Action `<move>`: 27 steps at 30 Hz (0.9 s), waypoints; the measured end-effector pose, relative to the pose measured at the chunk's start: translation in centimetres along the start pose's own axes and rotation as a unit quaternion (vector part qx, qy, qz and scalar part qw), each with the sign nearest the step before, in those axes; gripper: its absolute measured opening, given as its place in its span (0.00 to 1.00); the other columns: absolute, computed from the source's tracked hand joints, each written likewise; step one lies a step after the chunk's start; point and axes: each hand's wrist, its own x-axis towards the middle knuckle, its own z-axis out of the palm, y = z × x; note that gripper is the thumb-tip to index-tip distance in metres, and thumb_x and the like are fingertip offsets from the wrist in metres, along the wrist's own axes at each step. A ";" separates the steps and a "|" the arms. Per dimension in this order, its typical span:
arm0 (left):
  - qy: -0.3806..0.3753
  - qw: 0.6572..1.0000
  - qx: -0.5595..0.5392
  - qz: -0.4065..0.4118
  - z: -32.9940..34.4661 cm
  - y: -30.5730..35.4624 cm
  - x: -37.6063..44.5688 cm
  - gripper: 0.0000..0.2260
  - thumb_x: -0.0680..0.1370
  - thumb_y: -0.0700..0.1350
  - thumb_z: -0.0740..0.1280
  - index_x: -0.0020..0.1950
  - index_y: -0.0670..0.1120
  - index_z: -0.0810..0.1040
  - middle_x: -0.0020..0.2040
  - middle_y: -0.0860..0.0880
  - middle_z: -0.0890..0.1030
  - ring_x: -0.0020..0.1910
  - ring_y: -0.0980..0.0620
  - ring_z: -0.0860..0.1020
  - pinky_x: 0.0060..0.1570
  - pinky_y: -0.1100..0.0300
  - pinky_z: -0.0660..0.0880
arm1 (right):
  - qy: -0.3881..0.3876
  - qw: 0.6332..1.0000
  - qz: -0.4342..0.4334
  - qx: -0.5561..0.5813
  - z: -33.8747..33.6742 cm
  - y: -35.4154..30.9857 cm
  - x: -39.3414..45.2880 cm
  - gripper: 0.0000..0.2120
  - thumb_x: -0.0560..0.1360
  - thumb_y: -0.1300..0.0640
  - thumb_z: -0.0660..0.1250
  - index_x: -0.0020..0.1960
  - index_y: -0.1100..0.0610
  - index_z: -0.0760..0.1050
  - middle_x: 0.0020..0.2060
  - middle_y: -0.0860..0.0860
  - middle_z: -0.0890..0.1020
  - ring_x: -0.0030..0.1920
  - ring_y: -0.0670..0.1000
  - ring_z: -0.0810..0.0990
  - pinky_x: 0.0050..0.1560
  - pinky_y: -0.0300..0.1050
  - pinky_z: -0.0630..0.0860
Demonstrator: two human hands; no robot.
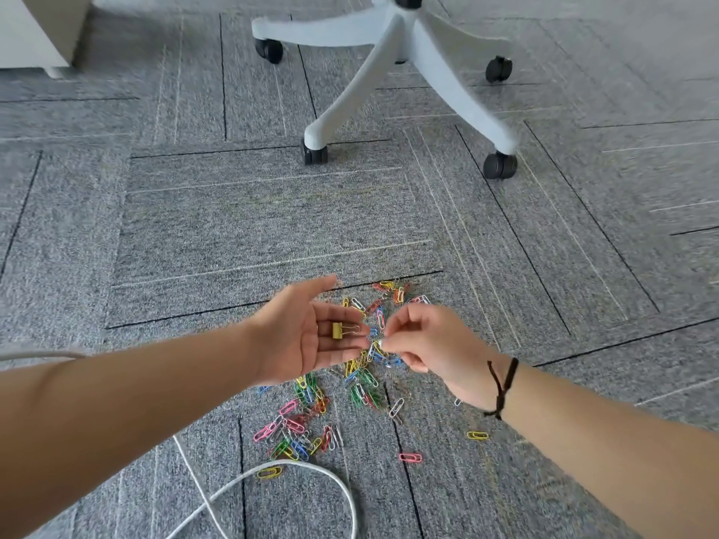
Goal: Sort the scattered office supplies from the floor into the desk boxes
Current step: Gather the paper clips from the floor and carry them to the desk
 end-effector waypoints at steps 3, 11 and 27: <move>-0.013 1.000 0.000 -0.005 0.3 0.0 -0.2 0.31 0.81 0.62 0.58 0.64 0.34 0.77 0.54 0.34 0.82 0.49 0.40 0.83 0.52 0.50 0.80 | -0.032 0.999 -0.032 0.001 0.6 -1.8 0.0 0.06 0.73 0.67 0.72 0.47 0.60 0.78 0.30 0.51 0.80 0.27 0.46 0.71 0.26 0.37 0.65; 0.019 1.000 -0.016 0.015 -0.8 0.0 -0.3 0.24 0.83 0.57 0.57 0.57 0.36 0.77 0.42 0.38 0.82 0.37 0.45 0.81 0.34 0.56 0.81 | 0.183 0.961 0.003 -0.208 -3.2 1.8 2.1 0.05 0.75 0.59 0.73 0.49 0.51 0.80 0.39 0.48 0.81 0.30 0.46 0.75 0.29 0.38 0.71; -0.010 0.996 -0.082 0.042 -1.8 1.1 -0.2 0.33 0.81 0.64 0.58 0.64 0.34 0.77 0.55 0.33 0.83 0.48 0.38 0.84 0.46 0.51 0.84 | 0.131 0.865 -0.061 -0.480 -3.7 1.8 8.2 0.17 0.77 0.45 0.69 0.65 0.42 0.76 0.55 0.49 0.77 0.51 0.52 0.79 0.53 0.52 0.80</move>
